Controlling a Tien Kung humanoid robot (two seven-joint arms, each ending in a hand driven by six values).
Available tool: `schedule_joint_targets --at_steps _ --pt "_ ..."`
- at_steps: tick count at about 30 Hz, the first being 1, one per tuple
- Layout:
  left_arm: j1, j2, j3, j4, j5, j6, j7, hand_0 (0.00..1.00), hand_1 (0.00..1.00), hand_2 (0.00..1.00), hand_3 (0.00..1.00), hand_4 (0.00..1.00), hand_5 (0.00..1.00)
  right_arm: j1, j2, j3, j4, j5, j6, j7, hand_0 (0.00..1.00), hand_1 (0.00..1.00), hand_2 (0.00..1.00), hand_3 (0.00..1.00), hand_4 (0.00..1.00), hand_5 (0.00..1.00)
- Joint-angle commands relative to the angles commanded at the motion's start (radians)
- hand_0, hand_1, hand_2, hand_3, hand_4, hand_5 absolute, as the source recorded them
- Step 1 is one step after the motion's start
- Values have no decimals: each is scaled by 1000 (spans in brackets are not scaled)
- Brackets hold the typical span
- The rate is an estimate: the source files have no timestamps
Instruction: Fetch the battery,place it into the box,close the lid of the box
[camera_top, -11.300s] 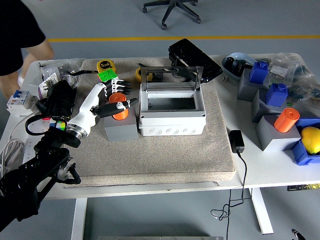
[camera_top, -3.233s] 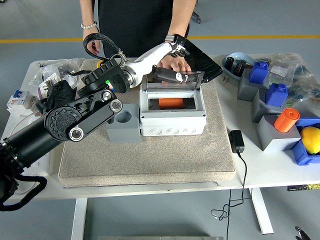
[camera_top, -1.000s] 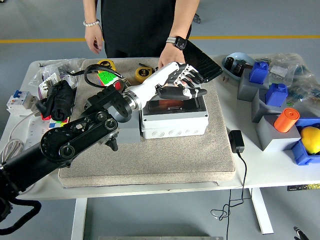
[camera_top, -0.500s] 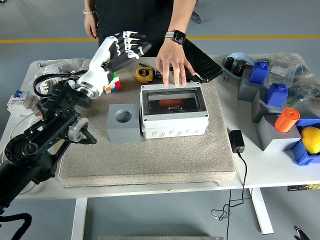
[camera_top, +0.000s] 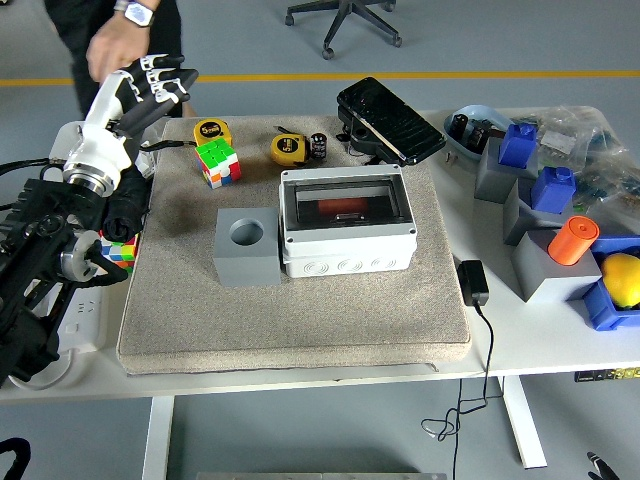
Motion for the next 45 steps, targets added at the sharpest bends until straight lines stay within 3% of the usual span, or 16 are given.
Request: schedule_joint_targets --at_steps 6,23,45 --pt "19 19 -23 -13 9 -4 11 562 644 611 615 906 300 1 1 -3 0 6 4 -2 658 638 639 534 874 446" --pt "57 24 -87 -16 23 -14 36 554 629 601 610 920 317 -11 7 9 -3 -5 6 -7 659 638 640 535 875 446" --pt "57 21 -76 -10 32 -25 52 555 628 599 609 919 318 -7 7 14 -4 1 7 1 659 638 640 535 875 443"
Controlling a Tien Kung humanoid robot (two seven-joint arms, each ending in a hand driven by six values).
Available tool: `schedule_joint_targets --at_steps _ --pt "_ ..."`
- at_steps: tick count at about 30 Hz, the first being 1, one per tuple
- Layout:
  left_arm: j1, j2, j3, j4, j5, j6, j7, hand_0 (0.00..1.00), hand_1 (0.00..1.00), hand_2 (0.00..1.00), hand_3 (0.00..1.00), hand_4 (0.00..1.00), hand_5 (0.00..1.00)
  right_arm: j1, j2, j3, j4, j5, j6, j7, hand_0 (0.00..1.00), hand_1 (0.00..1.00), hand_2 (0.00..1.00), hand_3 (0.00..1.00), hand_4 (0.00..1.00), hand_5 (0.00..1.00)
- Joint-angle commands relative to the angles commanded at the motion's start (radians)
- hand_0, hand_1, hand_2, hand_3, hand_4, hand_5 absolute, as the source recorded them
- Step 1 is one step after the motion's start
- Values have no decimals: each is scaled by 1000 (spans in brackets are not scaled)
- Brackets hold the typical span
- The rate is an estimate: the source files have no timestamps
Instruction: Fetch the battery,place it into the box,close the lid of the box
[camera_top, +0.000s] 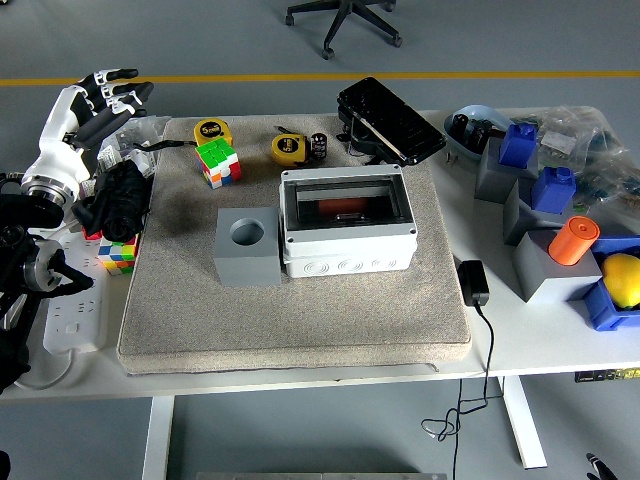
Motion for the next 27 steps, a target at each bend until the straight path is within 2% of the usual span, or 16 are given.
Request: schedule_joint_targets --at_steps 17,27 --pt "1 -8 16 11 -8 -4 7 558 626 597 609 917 317 8 -2 4 2 -11 -8 -1 658 638 642 536 876 443" --pt "-2 -2 10 12 -12 -4 5 560 627 596 609 917 317 5 -3 5 1 2 -3 5 658 638 641 535 875 443"
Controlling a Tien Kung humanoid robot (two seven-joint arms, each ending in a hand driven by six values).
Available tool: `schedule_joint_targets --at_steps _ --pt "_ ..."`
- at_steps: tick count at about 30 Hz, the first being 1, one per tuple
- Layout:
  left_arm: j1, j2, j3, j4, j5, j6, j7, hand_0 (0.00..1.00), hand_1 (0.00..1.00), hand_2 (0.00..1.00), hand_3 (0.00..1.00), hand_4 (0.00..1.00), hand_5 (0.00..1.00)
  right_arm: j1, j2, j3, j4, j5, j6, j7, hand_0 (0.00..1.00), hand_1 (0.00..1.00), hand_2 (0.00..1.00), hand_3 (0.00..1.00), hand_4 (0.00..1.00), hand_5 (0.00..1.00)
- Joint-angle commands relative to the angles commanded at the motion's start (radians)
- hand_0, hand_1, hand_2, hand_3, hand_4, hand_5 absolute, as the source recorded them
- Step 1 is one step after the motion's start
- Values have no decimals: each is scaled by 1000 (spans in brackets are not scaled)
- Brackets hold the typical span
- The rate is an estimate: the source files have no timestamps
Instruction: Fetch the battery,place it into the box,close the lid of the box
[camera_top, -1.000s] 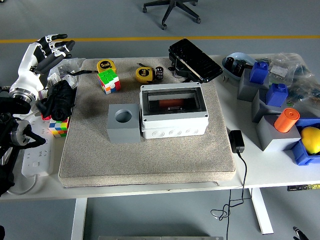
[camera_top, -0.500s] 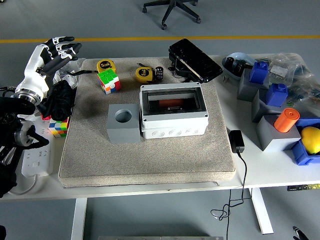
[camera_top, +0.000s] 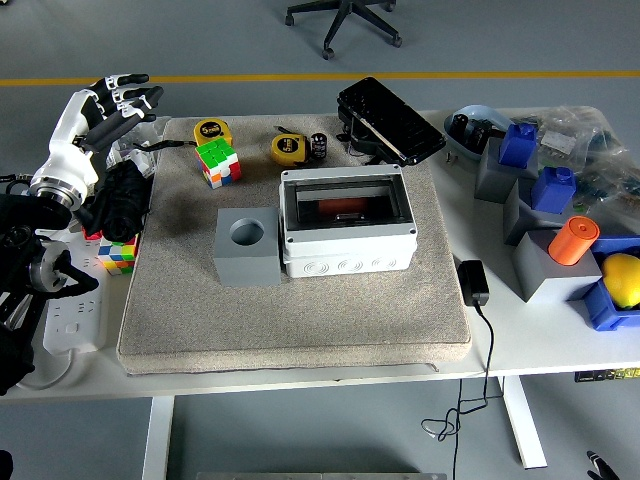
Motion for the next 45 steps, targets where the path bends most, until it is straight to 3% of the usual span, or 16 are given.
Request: schedule_joint_targets --at_steps 45 --pt "0 1 -5 0 -7 -1 7 557 627 594 607 918 320 0 -2 -1 0 -3 11 -12 658 639 643 536 876 451"
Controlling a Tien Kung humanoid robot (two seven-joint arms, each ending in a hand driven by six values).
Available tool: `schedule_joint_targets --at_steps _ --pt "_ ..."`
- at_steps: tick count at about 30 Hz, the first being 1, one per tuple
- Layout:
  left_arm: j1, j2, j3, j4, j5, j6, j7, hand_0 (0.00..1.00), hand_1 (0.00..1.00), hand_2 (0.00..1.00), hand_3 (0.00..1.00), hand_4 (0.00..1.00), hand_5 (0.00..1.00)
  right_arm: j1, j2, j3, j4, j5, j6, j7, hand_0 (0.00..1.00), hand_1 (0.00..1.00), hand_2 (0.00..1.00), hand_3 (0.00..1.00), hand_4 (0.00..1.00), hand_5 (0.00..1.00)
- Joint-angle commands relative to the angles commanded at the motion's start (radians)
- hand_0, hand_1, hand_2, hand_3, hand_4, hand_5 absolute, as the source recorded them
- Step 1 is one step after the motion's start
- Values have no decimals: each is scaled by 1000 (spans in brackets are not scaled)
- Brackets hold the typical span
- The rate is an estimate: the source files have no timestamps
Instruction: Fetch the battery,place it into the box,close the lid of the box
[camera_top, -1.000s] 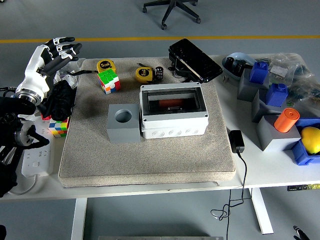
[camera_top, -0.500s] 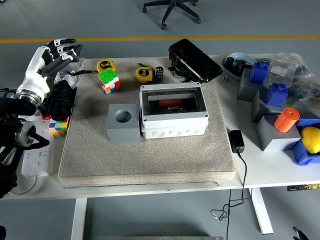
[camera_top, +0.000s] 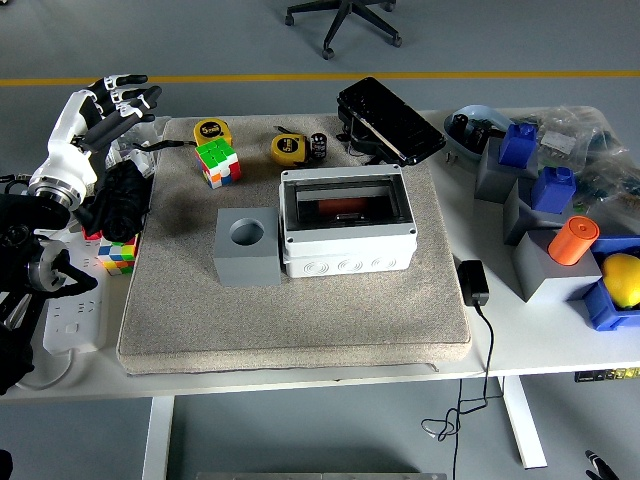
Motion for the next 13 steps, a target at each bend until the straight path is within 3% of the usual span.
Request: schedule_joint_targets --at_steps 13 --pt "-1 1 -5 0 -1 -1 1 558 627 594 607 918 320 3 1 2 0 1 0 -1 659 639 646 536 876 452"
